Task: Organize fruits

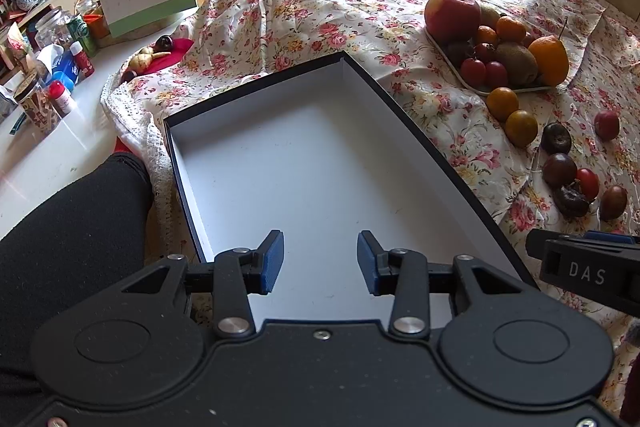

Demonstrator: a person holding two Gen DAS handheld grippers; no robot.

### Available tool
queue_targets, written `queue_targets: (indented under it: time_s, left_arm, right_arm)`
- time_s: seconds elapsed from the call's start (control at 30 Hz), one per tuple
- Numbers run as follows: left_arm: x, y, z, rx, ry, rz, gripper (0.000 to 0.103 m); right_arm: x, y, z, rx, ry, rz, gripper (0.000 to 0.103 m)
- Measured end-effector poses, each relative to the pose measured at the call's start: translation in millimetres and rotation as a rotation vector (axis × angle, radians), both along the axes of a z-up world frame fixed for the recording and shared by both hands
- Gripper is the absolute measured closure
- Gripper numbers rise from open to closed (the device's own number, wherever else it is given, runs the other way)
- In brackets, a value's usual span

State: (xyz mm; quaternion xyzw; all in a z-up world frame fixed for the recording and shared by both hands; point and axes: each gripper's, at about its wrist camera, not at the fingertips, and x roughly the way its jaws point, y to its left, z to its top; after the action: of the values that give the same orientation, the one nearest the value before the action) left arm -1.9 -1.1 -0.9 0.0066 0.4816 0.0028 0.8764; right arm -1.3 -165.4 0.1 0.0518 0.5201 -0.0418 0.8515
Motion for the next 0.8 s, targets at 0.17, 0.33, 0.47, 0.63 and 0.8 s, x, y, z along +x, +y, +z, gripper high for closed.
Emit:
queue_targets:
  time_s: [0.17,0.33,0.47,0.63,0.8]
  left_arm:
    - [0.1,-0.1,-0.1,0.001,0.0,0.0,0.054]
    - [0.2,0.3,-0.5,0.001,0.001,0.001,0.054]
    - [0.2,0.2,-0.4,0.002,0.001,0.0,0.054]
    - [0.1,0.2,-0.6,0.002,0.001,0.0,0.054]
    - [-0.2,2.2,-3.0,0.003,0.005,0.002,0.054]
  right_arm:
    - [0.2,0.2,-0.4,-0.003,0.0,0.001,0.045]
    - [0.3,0.7,-0.5,-0.009,-0.002,0.005,0.045]
    - [0.9,0.5,-2.0,-0.01,0.0,0.006,0.045]
    - [1.0,0.4,-2.0,-0.003,-0.001,0.011,0.045]
    - [0.8,1.3,-1.6,-0.015,-0.007,0.018,0.045]
